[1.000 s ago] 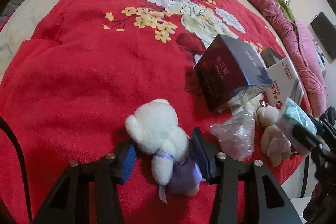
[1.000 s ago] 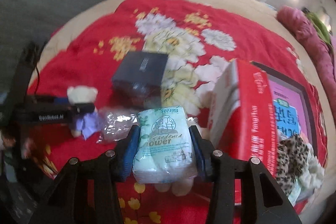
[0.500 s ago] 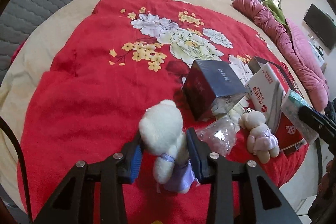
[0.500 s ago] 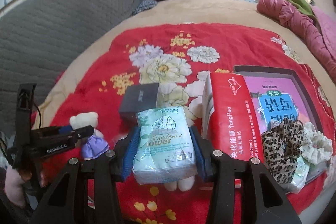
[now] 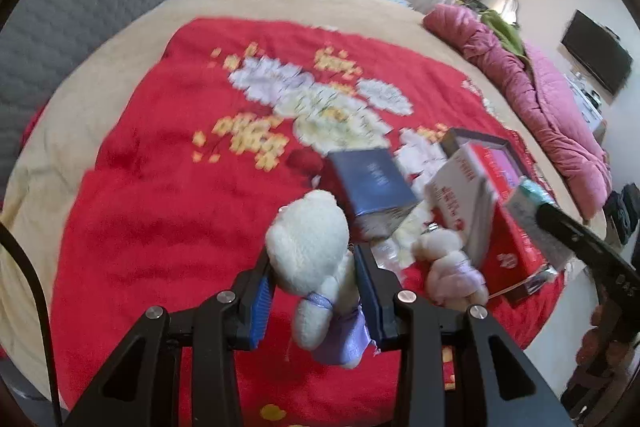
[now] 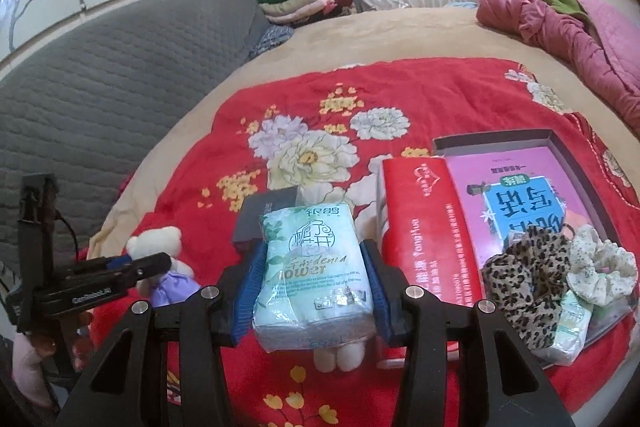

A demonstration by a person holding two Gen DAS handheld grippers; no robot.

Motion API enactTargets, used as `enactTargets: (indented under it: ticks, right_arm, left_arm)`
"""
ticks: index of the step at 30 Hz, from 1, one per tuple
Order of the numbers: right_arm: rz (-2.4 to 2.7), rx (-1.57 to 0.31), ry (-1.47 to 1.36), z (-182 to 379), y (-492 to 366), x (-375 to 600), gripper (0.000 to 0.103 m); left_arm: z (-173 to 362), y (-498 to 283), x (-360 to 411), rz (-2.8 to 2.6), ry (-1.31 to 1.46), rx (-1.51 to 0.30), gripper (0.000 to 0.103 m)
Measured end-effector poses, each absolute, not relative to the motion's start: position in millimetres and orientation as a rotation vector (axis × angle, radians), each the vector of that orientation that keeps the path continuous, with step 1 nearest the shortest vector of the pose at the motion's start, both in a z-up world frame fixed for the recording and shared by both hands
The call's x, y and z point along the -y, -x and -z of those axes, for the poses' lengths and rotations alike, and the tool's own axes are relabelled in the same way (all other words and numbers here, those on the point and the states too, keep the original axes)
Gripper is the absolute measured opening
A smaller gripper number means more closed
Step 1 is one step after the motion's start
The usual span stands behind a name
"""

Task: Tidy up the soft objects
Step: 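Carry the teddy bear and tissue pack over the pink book tray with both grippers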

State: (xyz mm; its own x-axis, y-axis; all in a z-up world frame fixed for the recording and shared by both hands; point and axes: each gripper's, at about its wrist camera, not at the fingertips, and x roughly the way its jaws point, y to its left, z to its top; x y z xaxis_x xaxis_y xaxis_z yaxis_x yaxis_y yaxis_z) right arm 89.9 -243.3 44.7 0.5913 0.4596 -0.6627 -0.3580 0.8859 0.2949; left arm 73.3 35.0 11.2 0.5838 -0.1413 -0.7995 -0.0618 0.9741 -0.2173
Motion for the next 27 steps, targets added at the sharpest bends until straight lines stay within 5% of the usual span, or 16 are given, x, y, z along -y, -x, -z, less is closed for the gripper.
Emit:
enactTargets:
  ticks: [15, 27]
  right_arm:
    - [-0.227, -0.631, -0.253, -100, -73, 355, 0.049]
    - [-0.069, -0.580, -0.345, -102, -59, 438, 0.049]
  left_arm:
    - [-79, -104, 89, 0.269, 0.138, -0.839, 0.039]
    - [-79, -126, 198, 0.423, 0.025, -0.836, 0.039]
